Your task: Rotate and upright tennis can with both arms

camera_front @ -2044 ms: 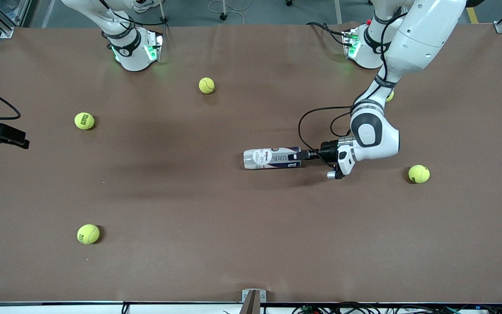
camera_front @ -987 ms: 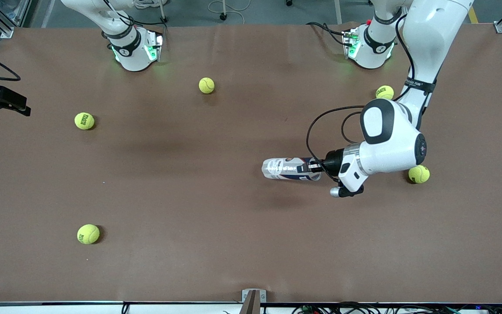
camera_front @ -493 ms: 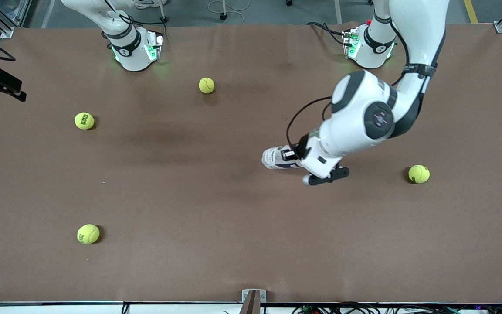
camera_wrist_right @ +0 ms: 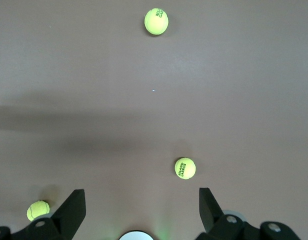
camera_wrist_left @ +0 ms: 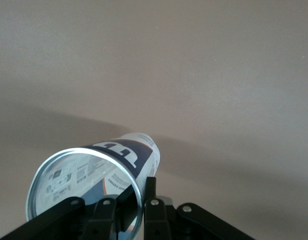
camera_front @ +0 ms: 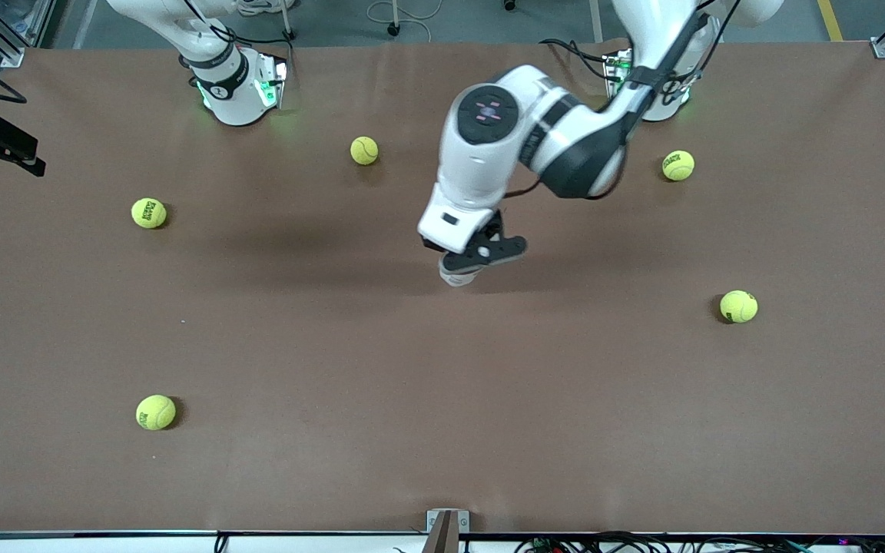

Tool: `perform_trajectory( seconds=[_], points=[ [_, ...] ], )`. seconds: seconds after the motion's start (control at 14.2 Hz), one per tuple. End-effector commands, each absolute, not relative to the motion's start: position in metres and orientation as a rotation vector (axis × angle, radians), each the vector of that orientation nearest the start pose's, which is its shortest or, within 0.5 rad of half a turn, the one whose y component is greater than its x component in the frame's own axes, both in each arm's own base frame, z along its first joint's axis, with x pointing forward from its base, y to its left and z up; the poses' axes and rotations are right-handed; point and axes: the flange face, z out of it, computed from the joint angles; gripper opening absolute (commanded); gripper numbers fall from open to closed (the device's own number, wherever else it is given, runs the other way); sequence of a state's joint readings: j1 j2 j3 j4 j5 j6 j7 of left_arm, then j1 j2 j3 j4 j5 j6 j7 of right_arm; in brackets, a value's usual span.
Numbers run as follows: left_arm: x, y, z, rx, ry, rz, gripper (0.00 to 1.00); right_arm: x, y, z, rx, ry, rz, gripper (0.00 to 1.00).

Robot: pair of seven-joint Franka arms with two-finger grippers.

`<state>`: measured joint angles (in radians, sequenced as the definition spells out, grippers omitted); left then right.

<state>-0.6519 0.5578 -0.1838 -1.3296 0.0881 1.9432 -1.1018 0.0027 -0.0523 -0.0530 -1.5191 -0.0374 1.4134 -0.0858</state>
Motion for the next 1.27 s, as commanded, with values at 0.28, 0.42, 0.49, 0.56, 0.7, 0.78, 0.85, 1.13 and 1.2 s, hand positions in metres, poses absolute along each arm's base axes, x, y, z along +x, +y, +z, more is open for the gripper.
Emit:
perform_trajectory(
  seconds=[0.28, 0.42, 0.49, 0.56, 0.7, 0.78, 0.85, 1.13, 1.2],
  points=[
    [0.476, -0.576, 0.354, -3.063, -0.303, -0.138, 0.0, 0.512, -0.031, 0.666, -3.113, -0.038, 0.047, 1.0],
    [0.473, -0.579, 0.35, -3.06, -0.291, -0.137, 0.0, 0.511, -0.03, 0.665, -3.093, -0.022, 0.059, 1.0],
    [0.473, -0.58, 0.35, -3.06, -0.29, -0.139, 0.0, 0.51, -0.029, 0.666, -3.093, 0.001, 0.067, 1.0],
    [0.47, -0.582, 0.349, -3.059, -0.283, -0.14, 0.0, 0.509, -0.029, 0.666, -3.092, 0.02, 0.077, 1.0],
    [0.465, -0.585, 0.348, -3.061, -0.264, -0.137, 0.08, 0.508, -0.027, 0.667, -3.096, 0.022, 0.085, 1.0],
    [0.467, -0.584, 0.349, -3.06, -0.26, -0.141, 0.17, 0.508, -0.027, 0.667, -3.1, 0.019, 0.085, 1.0],
    [0.466, -0.584, 0.352, -3.064, -0.255, -0.141, 0.35, 0.508, -0.027, 0.667, -3.103, 0.012, 0.088, 1.0],
    [0.466, -0.585, 0.361, -3.081, -0.271, -0.148, 1.0, 0.508, -0.028, 0.666, -3.133, -0.003, 0.098, 1.0],
    [0.465, -0.585, 0.366, -3.087, -0.274, -0.155, 1.0, 0.508, -0.028, 0.666, -3.143, -0.003, 0.102, 1.0]
  ],
)
